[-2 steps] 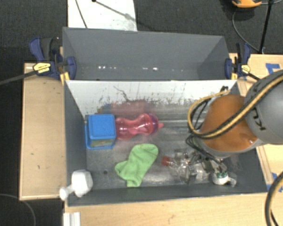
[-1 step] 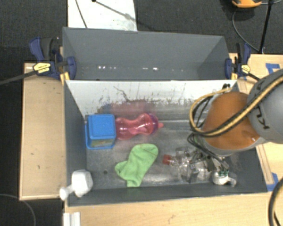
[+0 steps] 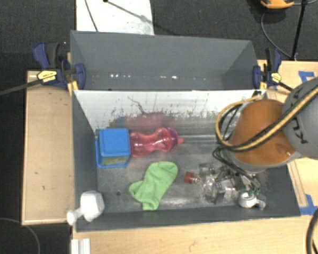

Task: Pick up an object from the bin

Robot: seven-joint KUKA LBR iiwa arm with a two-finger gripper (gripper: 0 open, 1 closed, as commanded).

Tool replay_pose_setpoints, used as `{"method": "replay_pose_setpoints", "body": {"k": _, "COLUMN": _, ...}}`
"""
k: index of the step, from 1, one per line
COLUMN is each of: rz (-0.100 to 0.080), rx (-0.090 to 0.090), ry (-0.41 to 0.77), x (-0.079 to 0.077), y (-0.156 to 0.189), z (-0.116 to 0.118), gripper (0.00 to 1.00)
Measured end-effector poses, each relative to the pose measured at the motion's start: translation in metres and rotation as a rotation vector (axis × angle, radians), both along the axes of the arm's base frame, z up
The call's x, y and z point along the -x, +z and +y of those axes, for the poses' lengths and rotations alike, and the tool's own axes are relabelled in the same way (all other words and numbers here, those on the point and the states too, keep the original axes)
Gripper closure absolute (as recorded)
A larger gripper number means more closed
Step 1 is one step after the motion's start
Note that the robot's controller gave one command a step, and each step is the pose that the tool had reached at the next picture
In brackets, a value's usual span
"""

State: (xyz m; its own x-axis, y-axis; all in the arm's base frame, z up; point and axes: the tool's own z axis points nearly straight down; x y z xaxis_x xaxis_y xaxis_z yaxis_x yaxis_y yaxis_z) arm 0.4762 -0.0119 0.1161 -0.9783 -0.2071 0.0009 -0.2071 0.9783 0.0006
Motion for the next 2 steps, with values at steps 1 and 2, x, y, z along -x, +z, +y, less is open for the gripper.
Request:
{"method": "replay_pose_setpoints", "body": {"k": 1, "rz": -0.004, "rx": 0.0, "ry": 0.002, "x": -0.0008, "y": 0.0132, "z": 0.0, "gripper": 1.0}}
{"method": "replay_pose_setpoints", "body": {"k": 2, "rz": -0.006, "rx": 0.0, "ry": 0.002, "x": -0.0014, "y": 0.021, "z": 0.0001, "gripper": 1.0}}
